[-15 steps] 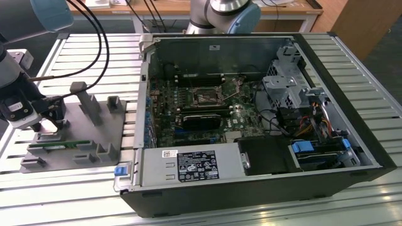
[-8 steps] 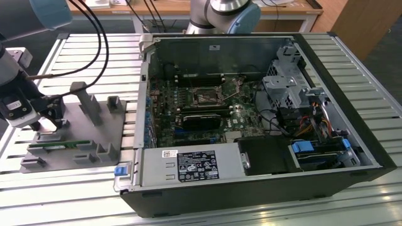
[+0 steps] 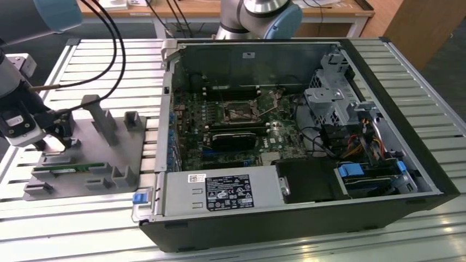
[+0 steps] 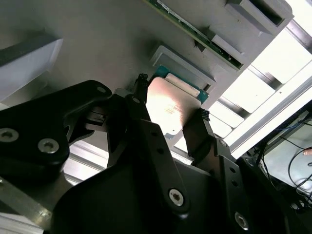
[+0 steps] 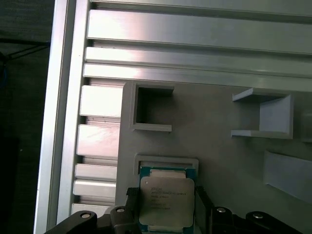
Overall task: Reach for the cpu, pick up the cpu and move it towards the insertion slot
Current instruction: 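Pick up the cpu and move it towards the insertion slot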
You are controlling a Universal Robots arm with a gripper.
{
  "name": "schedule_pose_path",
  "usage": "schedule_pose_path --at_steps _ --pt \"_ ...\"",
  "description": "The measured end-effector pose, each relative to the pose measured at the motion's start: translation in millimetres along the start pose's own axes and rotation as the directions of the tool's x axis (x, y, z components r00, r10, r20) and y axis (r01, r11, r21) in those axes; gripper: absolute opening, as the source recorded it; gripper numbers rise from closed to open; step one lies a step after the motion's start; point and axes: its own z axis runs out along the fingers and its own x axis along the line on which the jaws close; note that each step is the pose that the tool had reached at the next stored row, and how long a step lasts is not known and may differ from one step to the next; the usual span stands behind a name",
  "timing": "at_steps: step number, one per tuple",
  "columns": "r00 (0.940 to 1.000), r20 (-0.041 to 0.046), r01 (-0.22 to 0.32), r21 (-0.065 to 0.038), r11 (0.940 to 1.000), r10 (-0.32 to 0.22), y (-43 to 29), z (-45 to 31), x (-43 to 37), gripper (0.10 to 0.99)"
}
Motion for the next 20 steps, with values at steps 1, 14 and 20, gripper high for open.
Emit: schedule_pose_path --at_steps 1,14,20 --pt "1.0 0.0 0.0 0.0 1.0 0.0 0.0 -0.4 0.0 0.541" --pt "1.0 0.0 0.0 0.0 1.0 0.0 0.3 -5.9 0.0 0.541" --pt "1.0 -0.0002 0.0 0.0 1.0 0.0 0.4 -8.6 0.1 0.541"
